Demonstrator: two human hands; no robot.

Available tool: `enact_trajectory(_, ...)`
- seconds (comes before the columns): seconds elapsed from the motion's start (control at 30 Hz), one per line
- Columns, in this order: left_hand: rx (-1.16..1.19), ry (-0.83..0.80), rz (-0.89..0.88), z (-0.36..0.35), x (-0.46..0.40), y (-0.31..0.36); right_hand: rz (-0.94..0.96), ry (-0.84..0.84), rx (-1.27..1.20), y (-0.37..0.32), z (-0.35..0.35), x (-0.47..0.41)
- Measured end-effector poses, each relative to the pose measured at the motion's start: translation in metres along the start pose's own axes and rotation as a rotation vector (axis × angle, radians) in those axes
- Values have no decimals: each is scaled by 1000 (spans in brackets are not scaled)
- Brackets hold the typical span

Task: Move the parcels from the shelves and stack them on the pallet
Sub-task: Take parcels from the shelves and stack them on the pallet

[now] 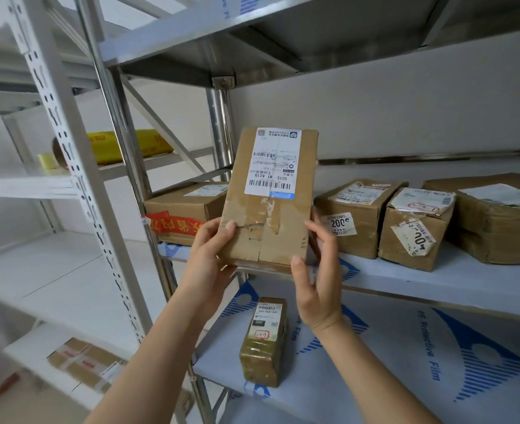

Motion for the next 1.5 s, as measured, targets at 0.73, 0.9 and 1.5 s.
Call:
enact_trajectory(0.73, -193, 516, 146, 210, 249, -2, -451, -236, -456, -121, -218, 155)
enact_trajectory(0.9, -229, 686, 232, 297, 340, 11, -588, -335, -541, -174, -312, 223)
enact_trajectory(1.5, 40, 1285, 498, 561, 622, 28, -1182, -1003, -824, -302, -619, 426)
Point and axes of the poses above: each hand's wrist, its own x-axis away from the middle knuckle, its own z-axis out of the back of the hand, y = z × x, the point moved 1 cm from there along -x, towards the middle knuckle, and after that the axes turned 13 degrees about -x, right-handed, at the moved point
